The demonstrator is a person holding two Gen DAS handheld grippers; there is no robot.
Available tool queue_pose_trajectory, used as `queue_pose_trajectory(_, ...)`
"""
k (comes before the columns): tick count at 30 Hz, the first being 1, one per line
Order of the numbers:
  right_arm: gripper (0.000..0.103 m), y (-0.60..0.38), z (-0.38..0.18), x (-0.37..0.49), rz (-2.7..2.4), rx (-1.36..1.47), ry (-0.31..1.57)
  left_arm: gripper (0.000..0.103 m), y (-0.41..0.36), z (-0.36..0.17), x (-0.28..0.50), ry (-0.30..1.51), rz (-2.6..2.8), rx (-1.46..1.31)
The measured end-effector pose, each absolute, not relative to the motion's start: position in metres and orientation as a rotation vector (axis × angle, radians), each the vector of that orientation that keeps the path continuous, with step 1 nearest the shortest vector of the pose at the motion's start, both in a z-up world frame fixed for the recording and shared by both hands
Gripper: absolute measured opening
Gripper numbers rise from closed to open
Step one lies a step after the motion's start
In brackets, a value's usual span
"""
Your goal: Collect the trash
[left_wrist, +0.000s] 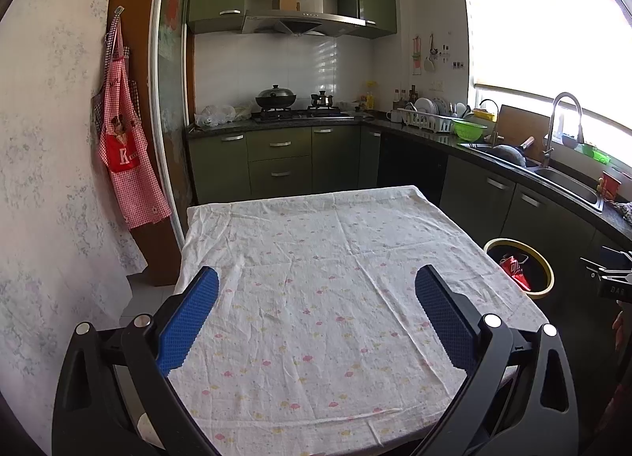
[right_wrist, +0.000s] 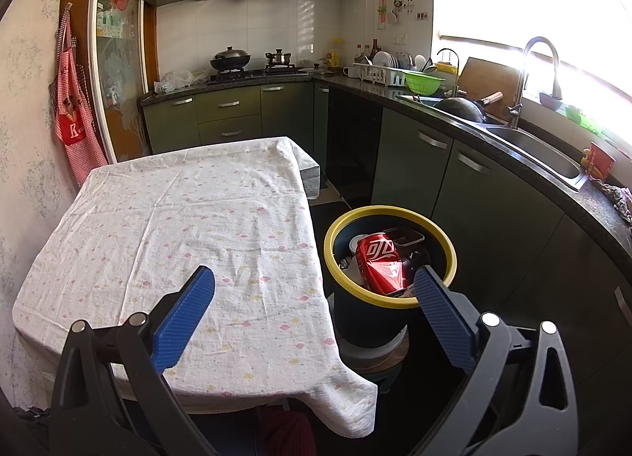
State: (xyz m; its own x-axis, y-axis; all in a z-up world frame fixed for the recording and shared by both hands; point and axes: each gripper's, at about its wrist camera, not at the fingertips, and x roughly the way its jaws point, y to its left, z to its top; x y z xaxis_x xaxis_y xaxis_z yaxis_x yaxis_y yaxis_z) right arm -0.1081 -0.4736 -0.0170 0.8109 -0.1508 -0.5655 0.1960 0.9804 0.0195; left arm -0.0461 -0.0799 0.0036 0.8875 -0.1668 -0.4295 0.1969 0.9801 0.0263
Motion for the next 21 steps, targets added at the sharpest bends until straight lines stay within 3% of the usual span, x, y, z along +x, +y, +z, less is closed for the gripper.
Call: queue_pose_trajectory(21, 0.096, -0.4699, -0.0222, -0.104, -0.182, 0.084, 0.605, 0.098, -0.0784, 0.0021, -0.0454, 0.449, -0.19, 0.068)
